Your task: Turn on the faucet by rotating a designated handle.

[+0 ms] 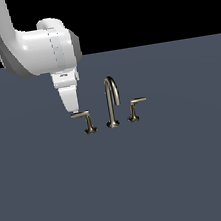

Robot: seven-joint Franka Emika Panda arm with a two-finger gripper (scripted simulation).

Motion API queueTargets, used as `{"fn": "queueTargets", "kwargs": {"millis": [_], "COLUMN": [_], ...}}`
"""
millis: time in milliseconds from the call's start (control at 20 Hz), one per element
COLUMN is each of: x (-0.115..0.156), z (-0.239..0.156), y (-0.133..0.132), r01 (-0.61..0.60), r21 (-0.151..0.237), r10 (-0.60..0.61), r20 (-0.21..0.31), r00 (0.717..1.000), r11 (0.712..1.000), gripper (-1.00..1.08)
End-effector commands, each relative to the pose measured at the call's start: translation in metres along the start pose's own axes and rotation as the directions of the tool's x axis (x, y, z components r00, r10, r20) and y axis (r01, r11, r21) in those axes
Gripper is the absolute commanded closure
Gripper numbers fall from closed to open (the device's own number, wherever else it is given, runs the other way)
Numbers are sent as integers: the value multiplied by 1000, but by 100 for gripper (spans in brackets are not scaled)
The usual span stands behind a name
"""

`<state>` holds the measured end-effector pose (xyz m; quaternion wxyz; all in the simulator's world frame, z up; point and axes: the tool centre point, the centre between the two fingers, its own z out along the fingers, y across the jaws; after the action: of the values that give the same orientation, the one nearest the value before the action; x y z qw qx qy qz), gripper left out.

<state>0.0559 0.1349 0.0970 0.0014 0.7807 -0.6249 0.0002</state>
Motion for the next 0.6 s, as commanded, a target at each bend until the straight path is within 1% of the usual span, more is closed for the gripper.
{"fn": "queueTargets", "kwargs": {"millis": [0, 450, 550], "x": [3, 5, 1], "z": [4, 6, 6], "y": [-5, -7, -2], "r01": [-19, -29, -29], "r21": [1, 2, 2], "r10": [19, 29, 29], "r20": [0, 2, 2], "r00": [1000, 1000, 1000], "r11": [1000, 1000, 1000], "gripper": [108, 108, 108]}}
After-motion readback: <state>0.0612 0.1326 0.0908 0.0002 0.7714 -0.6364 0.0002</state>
